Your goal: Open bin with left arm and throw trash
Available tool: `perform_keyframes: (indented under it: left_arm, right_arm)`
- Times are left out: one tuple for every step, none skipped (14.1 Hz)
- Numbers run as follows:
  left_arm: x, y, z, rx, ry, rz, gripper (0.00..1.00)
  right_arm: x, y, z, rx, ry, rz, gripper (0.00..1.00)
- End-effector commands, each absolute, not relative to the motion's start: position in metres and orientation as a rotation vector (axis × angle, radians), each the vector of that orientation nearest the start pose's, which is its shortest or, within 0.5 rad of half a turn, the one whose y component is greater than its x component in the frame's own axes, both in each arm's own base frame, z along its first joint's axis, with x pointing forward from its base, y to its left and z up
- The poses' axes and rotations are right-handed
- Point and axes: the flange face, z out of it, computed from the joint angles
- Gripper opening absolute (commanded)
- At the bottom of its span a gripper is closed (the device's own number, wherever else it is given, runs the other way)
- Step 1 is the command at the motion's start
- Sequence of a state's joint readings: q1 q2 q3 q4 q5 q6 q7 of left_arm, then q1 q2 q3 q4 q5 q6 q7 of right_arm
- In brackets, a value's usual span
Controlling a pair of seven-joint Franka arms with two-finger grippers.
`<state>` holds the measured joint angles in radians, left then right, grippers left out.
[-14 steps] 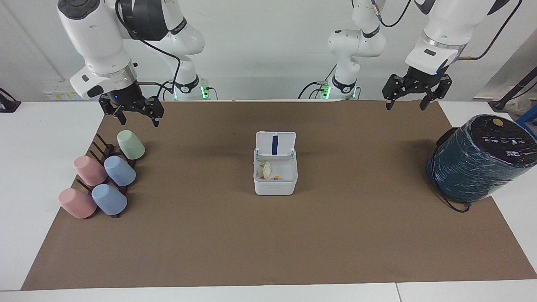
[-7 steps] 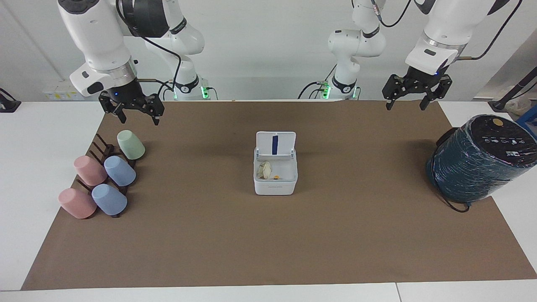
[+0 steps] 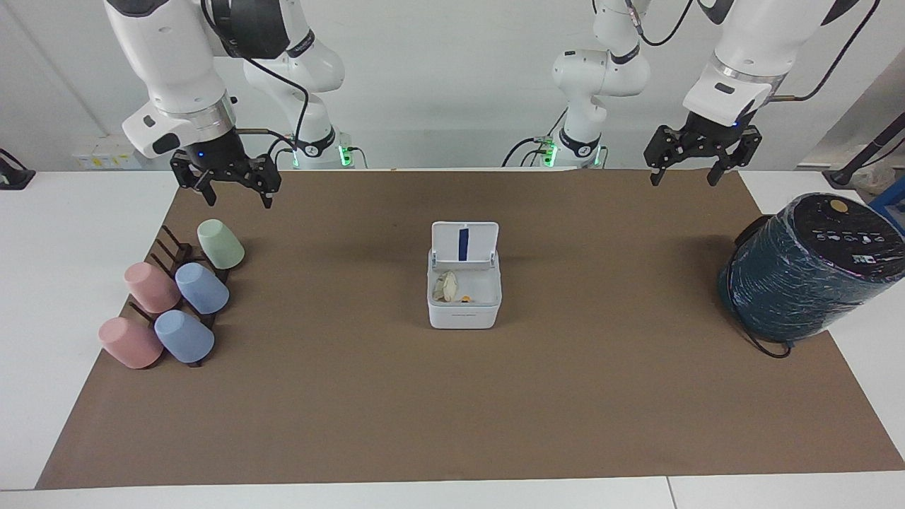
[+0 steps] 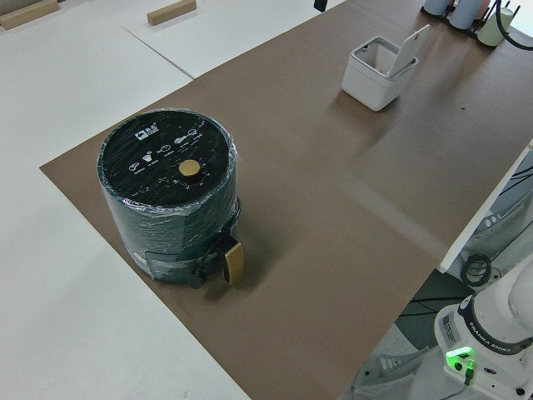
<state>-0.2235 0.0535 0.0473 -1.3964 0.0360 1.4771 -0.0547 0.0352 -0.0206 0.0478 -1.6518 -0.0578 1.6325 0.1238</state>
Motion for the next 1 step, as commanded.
perform_keyframes:
  left_arm:
    - [0.5449, -0.0925, 0.6688, -3.110, 0.204, -0.064, 1.00]
  right_arm:
    - [0.5457, 0.0345, 0.6072, -3.189, 0.039, -0.021, 1.00]
